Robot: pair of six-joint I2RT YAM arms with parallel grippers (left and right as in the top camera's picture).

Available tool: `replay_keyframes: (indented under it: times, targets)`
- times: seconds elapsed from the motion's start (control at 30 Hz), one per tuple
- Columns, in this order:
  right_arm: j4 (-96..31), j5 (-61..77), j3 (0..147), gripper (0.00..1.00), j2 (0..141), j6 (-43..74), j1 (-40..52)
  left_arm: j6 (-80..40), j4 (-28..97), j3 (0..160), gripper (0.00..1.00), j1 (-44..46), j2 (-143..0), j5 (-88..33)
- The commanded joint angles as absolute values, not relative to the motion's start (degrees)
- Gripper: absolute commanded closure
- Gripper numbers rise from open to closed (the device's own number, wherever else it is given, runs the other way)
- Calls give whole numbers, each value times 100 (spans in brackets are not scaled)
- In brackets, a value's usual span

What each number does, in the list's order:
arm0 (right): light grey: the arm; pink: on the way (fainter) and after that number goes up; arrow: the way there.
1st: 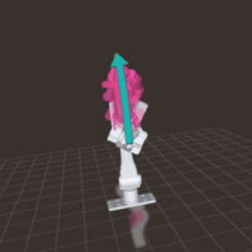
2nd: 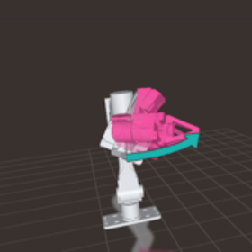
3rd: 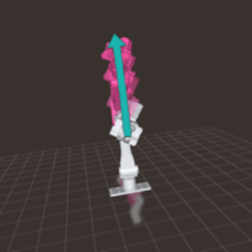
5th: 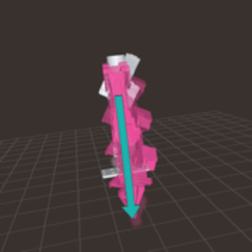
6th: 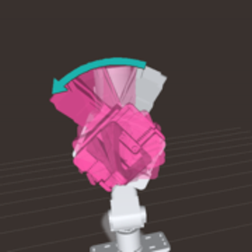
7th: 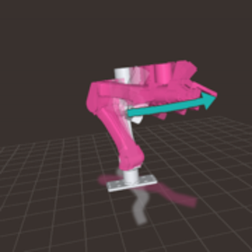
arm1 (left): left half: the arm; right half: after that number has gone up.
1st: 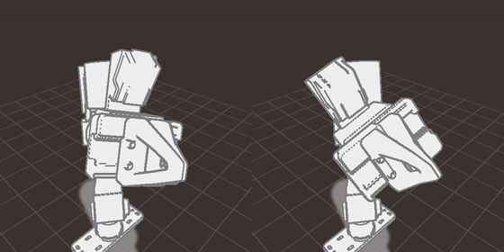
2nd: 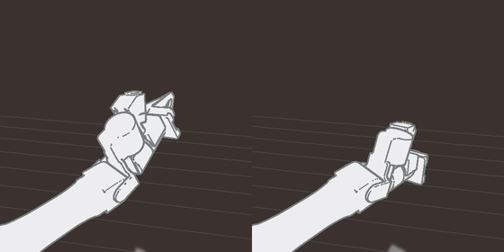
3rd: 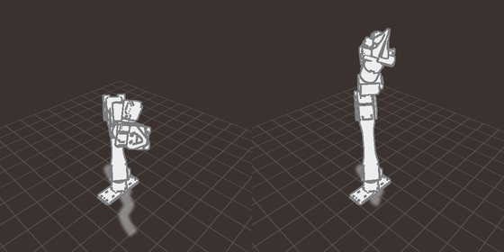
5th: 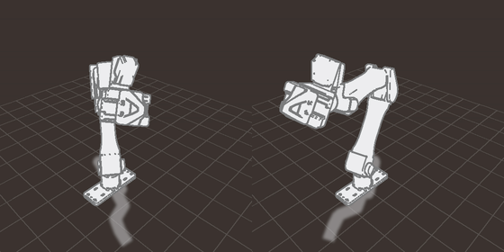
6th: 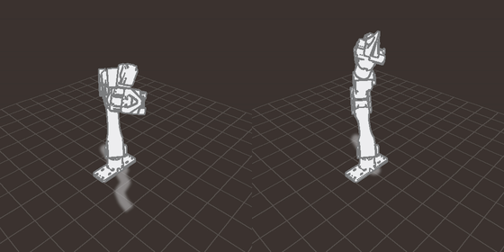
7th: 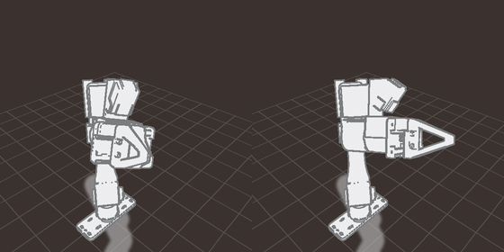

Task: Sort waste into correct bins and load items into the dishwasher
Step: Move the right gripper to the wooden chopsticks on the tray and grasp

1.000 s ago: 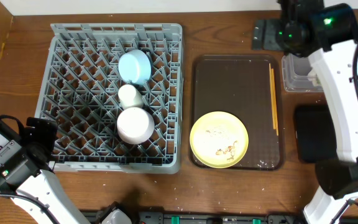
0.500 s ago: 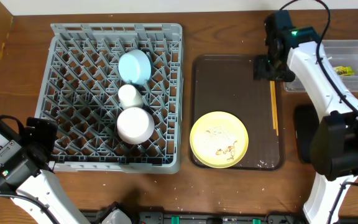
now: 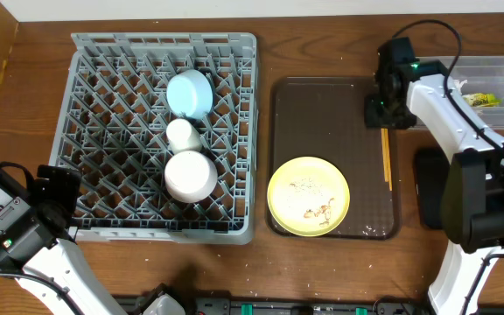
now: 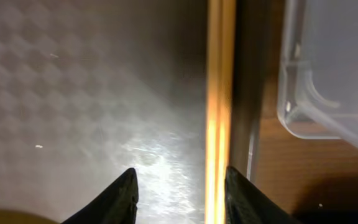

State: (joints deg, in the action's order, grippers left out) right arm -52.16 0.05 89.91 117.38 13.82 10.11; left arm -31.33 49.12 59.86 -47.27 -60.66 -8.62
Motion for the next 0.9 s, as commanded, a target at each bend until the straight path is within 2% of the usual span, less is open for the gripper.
replay_keyframes:
  times: [0.0,0.33,0.57,0.87]
  targets:
    - [-5183,187,8901,56,11745,1253,899,-3140,4925,6121,0,-4762,-6062,-845]
    - [-5094,198,8814,57,11922,1039,917,-3140,4925,6121,0,-4762,-6062,-845]
    - [-5002,357,8814,64,12302,1039,939,-3140,4925,6121,0,-4762,-6062,-845]
    - [-5004,307,8812,60,12376,996,965,-3140,4925,6119,0,-4762,-6062,-847]
